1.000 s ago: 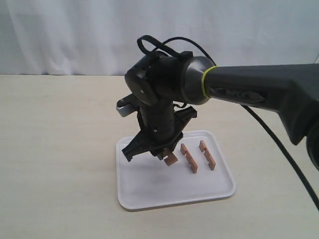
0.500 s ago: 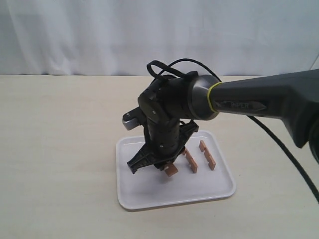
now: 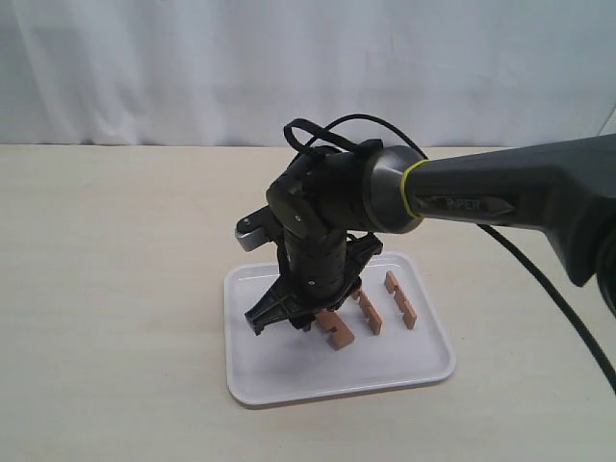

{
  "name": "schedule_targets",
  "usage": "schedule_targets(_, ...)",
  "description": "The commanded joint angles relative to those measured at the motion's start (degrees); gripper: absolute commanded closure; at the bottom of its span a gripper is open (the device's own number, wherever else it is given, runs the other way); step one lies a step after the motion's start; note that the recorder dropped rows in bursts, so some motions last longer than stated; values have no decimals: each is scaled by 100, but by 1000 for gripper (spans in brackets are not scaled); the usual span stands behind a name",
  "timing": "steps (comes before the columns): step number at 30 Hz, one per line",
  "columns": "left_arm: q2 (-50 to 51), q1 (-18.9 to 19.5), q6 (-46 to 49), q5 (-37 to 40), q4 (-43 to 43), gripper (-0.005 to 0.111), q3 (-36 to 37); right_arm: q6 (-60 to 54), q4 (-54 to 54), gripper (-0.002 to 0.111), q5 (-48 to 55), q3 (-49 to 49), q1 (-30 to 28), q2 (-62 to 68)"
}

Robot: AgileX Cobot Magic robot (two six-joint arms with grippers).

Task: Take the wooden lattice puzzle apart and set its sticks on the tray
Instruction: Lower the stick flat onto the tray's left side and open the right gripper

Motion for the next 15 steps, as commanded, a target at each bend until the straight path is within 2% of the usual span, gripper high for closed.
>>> schedule_targets(1, 2, -6, -18, -65, -4, 107, 13, -12, -48, 52, -42, 23, -27, -30)
schedule_targets(9, 2, -6, -18, -65, -4, 107, 13, -12, -116, 52, -231, -12, -27, -208)
schedule_targets(15, 2, -6, -18, -65, -4, 107, 13, 3, -610, 52, -730, -12, -27, -616)
